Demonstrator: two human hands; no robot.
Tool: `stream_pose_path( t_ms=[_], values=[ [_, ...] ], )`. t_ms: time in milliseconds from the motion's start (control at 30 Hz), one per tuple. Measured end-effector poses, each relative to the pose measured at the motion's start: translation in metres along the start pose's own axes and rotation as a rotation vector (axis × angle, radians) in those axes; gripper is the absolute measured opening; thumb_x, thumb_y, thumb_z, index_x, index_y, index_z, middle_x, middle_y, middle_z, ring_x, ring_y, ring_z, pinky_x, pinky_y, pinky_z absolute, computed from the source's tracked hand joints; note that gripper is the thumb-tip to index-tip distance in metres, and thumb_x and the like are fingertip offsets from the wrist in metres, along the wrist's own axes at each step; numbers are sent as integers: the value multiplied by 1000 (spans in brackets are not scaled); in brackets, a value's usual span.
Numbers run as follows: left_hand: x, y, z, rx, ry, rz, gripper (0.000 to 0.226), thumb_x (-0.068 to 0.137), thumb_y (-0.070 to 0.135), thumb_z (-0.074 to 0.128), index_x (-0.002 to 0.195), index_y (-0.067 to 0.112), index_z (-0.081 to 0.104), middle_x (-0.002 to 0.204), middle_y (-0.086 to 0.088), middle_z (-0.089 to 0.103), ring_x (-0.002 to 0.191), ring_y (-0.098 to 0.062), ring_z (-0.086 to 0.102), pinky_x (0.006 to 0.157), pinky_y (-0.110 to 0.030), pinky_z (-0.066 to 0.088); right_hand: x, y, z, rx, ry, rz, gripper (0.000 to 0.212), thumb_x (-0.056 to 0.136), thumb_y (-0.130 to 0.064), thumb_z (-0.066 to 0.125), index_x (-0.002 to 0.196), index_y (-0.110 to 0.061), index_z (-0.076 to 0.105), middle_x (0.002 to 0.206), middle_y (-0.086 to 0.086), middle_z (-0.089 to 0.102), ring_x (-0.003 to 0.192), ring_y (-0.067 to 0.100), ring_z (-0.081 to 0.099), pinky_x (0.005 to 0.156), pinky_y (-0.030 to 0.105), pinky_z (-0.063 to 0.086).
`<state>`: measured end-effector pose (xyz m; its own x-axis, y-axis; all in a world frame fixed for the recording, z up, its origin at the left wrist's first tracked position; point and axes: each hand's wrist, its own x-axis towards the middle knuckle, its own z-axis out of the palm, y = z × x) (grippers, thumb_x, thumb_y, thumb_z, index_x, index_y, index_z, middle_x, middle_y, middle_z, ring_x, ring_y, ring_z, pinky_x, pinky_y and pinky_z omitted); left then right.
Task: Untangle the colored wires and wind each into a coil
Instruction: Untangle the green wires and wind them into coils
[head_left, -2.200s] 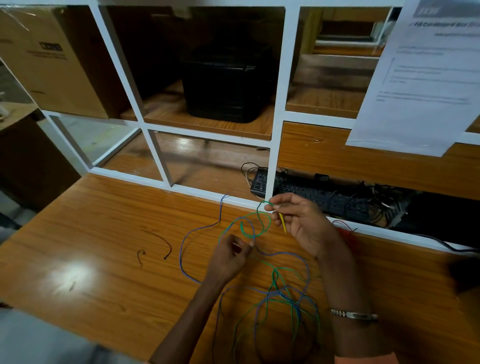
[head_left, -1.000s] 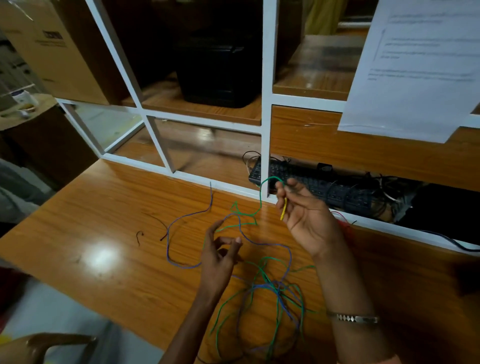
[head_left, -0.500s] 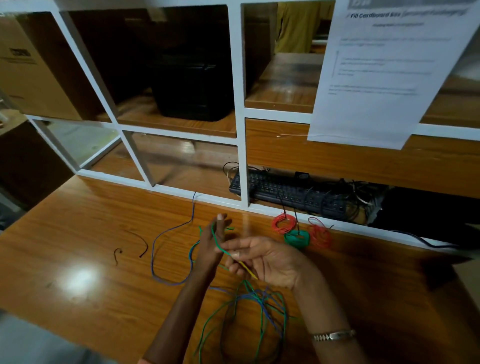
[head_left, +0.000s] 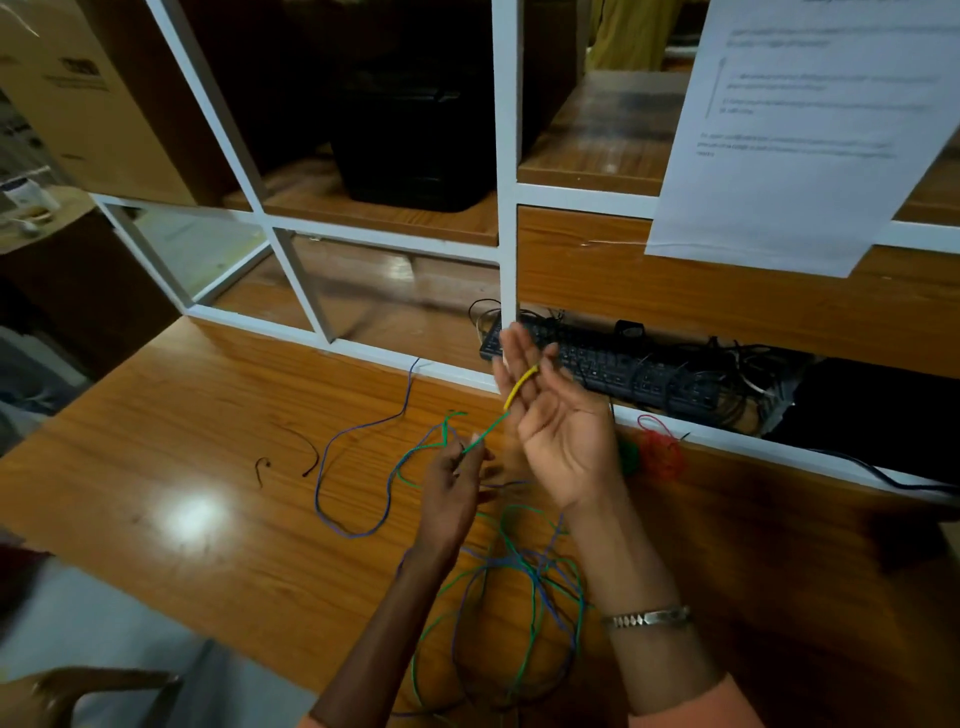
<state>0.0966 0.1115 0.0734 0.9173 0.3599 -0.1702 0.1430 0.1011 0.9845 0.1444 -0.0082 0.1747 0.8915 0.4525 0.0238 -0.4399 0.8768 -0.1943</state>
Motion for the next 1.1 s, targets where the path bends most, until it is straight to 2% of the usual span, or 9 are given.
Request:
stream_pose_path(
  t_ms=[133, 233, 300, 367, 433, 600, 767, 867, 1100],
  values=[
    [-17, 6, 1, 244, -58, 417, 17, 104, 18, 65, 92, 17, 77, 128, 2, 71, 152, -12, 40, 73, -27, 60, 13, -4, -24, -338, 275, -356, 19, 107, 1, 39, 109, -8, 56, 143, 23, 58, 133, 28, 58, 116, 40, 42],
    [-22, 15, 7, 311, -98, 554, 22, 104, 9, 63, 84, 7, 70, 109, 7, 72, 155, -8, 31, 70, -18, 54, 16, 8, -44, -865, 417, -555, 21, 109, -1, 37, 107, -12, 55, 128, 10, 67, 122, 18, 65, 108, 34, 47],
    [-18, 21, 10, 303, -51, 573, 20, 106, 9, 60, 87, 10, 69, 98, 12, 72, 153, -8, 36, 71, -22, 53, 12, 11, -52, -1225, 412, -493, 20, 105, -2, 37, 104, -15, 53, 114, 6, 70, 109, 14, 70, 100, 34, 53],
    [-9, 18, 8, 274, -43, 551, 17, 106, 8, 58, 115, 14, 71, 128, 24, 67, 147, -7, 45, 83, -30, 60, 5, 8, -53, -1607, 380, -236, 18, 96, -8, 41, 101, -18, 53, 106, 4, 67, 101, 17, 67, 89, 35, 53],
    [-3, 15, 3, 215, -75, 489, 43, 103, -7, 52, 141, 15, 56, 152, 17, 52, 137, -11, 57, 89, -30, 60, -2, 7, -55, -1853, 335, 47, 21, 91, -5, 46, 103, -19, 55, 103, 4, 64, 97, 21, 63, 81, 34, 53],
    [14, 22, -11, -33, -166, 220, 62, 84, 1, 49, 145, 11, 56, 146, -3, 62, 124, -24, 69, 86, -32, 57, -13, 7, -56, -1775, 324, 333, 25, 84, -13, 50, 106, -23, 59, 95, 3, 67, 87, 20, 64, 77, 41, 54],
    [23, 20, -26, 170, -282, 106, 33, 106, 18, 60, 137, 7, 63, 112, -10, 75, 98, -22, 78, 83, -29, 62, -13, -3, -47, -1458, 449, 460, 16, 102, -19, 47, 103, -15, 63, 62, -2, 42, 47, 9, 32, 47, 25, 24],
    [24, 21, -29, 253, -303, 141, 13, 104, 15, 63, 110, 9, 73, 87, -3, 80, 79, -19, 80, 72, -37, 65, -18, -10, -47, -1488, 465, 533, 51, 106, -50, 42, 105, -9, 72, 56, -7, 37, 44, 7, 27, 45, 23, 21],
    [45, 18, -45, 471, 35, 265, 30, 101, 39, 67, 86, 15, 74, 77, -1, 77, 72, -15, 78, 60, -43, 61, -28, -8, -46, -1169, 20, 757, 57, 104, -51, 48, 74, -7, 66, 49, -7, 23, 38, 7, 16, 42, 28, 6]
  ],
)
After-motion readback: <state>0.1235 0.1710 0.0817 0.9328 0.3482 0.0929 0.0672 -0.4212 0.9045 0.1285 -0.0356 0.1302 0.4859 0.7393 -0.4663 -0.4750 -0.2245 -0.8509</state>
